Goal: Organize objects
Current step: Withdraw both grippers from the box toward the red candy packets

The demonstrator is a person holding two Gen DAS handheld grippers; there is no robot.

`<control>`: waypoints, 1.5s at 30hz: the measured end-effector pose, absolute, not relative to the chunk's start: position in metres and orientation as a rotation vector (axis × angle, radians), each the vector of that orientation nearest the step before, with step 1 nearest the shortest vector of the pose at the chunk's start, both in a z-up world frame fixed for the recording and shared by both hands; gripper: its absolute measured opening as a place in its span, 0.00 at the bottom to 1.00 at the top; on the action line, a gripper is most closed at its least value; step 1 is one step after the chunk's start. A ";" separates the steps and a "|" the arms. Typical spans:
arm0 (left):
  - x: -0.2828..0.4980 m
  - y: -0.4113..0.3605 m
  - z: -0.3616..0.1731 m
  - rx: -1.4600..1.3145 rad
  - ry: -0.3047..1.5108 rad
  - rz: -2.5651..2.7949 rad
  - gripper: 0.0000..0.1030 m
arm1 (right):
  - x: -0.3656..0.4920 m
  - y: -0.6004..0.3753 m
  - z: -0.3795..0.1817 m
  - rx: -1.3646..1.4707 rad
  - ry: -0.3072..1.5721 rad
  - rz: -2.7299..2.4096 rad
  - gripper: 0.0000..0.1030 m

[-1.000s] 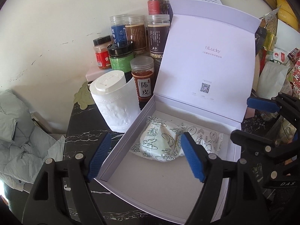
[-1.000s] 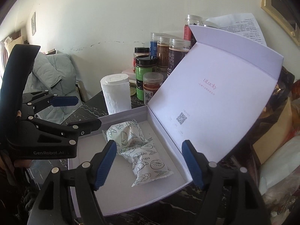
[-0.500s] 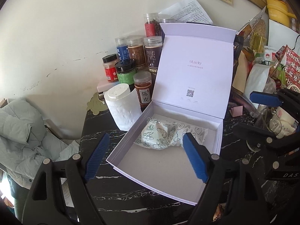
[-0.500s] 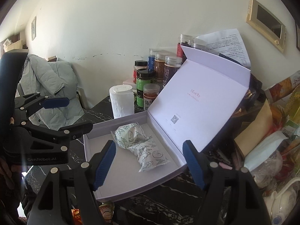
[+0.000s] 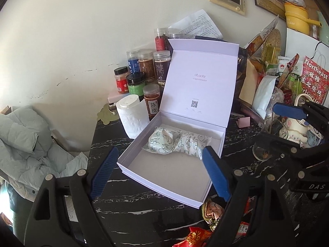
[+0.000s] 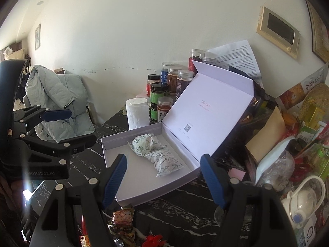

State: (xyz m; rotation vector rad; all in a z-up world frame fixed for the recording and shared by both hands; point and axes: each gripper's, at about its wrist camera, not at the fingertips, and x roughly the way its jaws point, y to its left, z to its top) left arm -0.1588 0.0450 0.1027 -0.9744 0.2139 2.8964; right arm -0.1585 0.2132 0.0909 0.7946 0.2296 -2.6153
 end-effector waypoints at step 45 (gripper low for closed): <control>-0.030 0.044 0.021 -1.142 0.160 2.799 0.84 | -0.032 0.204 0.003 0.940 0.253 -2.507 0.73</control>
